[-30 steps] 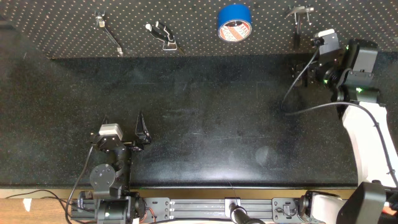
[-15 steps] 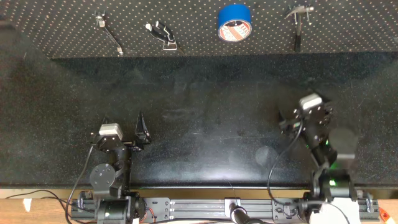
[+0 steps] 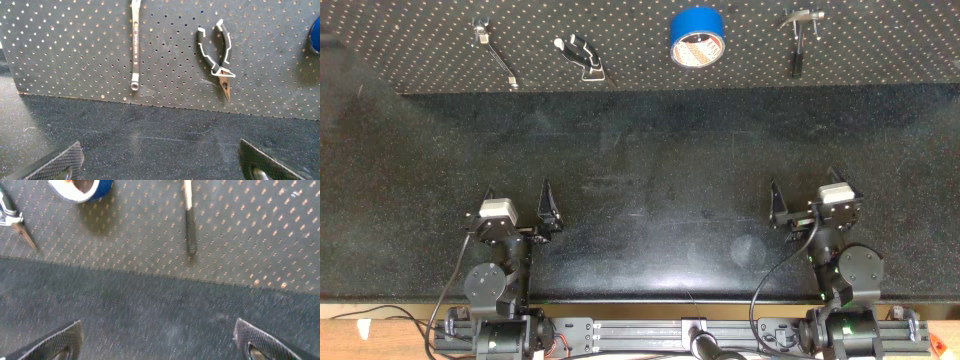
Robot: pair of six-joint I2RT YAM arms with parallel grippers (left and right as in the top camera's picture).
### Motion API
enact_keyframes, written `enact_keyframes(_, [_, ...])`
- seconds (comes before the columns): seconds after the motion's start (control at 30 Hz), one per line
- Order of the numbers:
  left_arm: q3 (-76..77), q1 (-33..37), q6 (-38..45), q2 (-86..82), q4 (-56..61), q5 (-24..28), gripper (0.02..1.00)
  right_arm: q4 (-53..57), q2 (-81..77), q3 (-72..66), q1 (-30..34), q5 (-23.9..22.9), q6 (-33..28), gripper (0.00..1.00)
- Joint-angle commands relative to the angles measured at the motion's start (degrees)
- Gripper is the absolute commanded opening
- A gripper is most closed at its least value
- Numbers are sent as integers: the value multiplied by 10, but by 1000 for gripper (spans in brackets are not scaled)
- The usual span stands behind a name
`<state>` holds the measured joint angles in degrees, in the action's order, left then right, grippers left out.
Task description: Place Tools Onto Pegboard
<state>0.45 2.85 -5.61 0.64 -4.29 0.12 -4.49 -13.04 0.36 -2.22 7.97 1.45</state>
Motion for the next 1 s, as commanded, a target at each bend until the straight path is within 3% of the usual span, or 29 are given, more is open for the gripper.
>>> enact_keyframes(0.03, [-1, -2, 1, -5, -4, 4, 996, 83, 87, -1, -4, -14, 8, 976])
enact_keyframes(0.13, [-1, -2, 1, -5, -4, 4, 996, 83, 109, -1, -4, -15, -28, 976])
enact_keyframes(1.0, [-1, -2, 1, -5, -4, 4, 996, 83, 130, -1, -7, -20, -28, 976])
